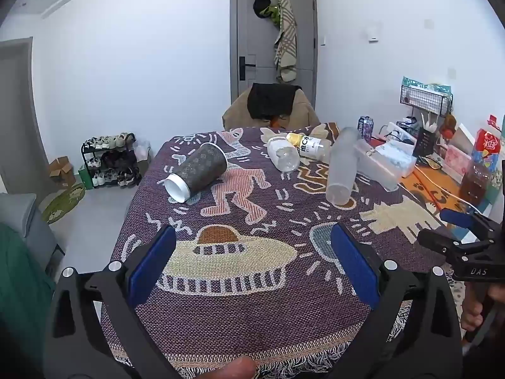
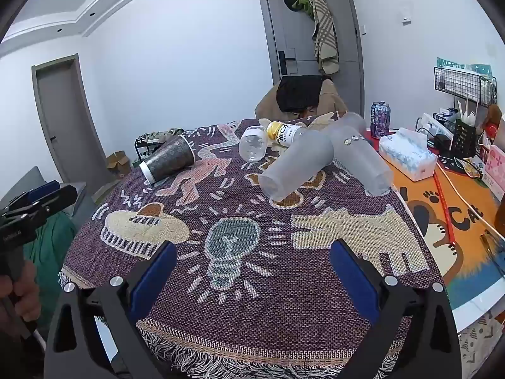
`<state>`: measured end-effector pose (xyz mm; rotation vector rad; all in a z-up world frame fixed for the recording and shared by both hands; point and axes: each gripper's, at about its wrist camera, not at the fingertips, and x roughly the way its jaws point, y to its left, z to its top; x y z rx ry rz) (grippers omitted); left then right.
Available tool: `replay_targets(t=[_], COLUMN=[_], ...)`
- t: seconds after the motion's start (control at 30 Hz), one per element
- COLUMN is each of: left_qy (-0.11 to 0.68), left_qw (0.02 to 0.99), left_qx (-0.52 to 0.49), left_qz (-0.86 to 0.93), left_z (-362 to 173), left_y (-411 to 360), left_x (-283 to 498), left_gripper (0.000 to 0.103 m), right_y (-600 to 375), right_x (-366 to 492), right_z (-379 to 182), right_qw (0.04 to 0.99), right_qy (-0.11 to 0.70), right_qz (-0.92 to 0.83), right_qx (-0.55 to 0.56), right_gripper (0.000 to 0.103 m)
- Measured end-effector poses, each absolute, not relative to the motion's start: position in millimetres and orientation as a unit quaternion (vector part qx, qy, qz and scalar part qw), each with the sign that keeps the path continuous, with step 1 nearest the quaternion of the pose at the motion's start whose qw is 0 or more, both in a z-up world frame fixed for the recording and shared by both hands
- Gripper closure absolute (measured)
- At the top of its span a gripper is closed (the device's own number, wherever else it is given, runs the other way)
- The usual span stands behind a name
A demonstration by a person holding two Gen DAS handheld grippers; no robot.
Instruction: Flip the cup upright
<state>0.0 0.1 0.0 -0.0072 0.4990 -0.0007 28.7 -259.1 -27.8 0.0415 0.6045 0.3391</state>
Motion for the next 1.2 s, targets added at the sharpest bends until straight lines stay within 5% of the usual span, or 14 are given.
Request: replay_targets(t=[1.2], left_qy=[0.26], left_qw=[0.966], left_qx=[-0.004], left_qz=[0.006], left_z=[-3.8], left_y=[13.7], left_x=[10.5], left_gripper=[0.006], right_y=[-236.2], right_x=[43.1], right_z=[-35.0], right_qw=[0.937], right_qy=[0.301], right_qz=[0.178], right_qx=[0.01], right_gripper=[0.008])
